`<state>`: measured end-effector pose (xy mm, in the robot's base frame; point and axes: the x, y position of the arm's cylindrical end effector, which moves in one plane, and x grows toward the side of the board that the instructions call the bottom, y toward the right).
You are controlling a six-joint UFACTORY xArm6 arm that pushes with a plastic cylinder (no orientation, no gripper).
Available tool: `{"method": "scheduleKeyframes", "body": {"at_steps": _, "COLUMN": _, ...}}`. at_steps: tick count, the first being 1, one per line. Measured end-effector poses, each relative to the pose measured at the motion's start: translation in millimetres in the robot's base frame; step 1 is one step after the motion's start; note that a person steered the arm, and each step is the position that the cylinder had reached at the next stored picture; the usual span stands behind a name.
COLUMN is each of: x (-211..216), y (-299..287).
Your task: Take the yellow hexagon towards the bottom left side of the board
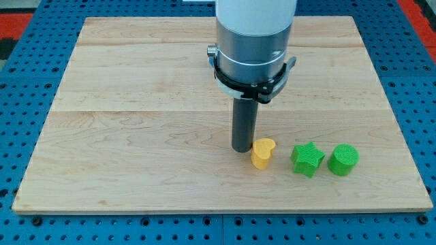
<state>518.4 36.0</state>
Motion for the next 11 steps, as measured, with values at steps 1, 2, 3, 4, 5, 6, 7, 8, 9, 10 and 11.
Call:
{"method": "scheduleKeyframes", "body": {"at_steps": 1, "x": 7.1, "y": 7.8}}
{"method": "scheduleKeyframes", "body": {"at_steps": 2, "x": 4.8, "y": 5.0}}
{"method": "scheduleKeyframes", "body": {"at_steps": 3, "x": -41.7, "y": 10.8}}
{"method": "scheduleKeyframes", "body": {"at_steps": 4, "x": -83.1, "y": 56.6}}
{"method": "scheduleKeyframes", "body": {"at_steps": 5, "x": -125.0, "y": 61.0}}
{"method": "scheduleKeyframes", "body": {"at_steps": 6, "x": -158.5, "y": 23.9}}
{"method": "scheduleKeyframes", "body": {"at_steps": 7, "x": -187.8, "y": -15.5}}
{"method": "scheduleKeyframes", "body": {"at_steps": 8, "x": -183.9, "y": -45.9}}
{"method": "scheduleKeyframes", "body": {"at_steps": 9, "x": -179.1, "y": -84.1}}
{"method": "scheduleKeyframes", "body": {"at_steps": 10, "x": -187.4, "y": -116.2}}
{"method": "scheduleKeyframes", "body": {"at_steps": 11, "x": -189.2, "y": -159.7}}
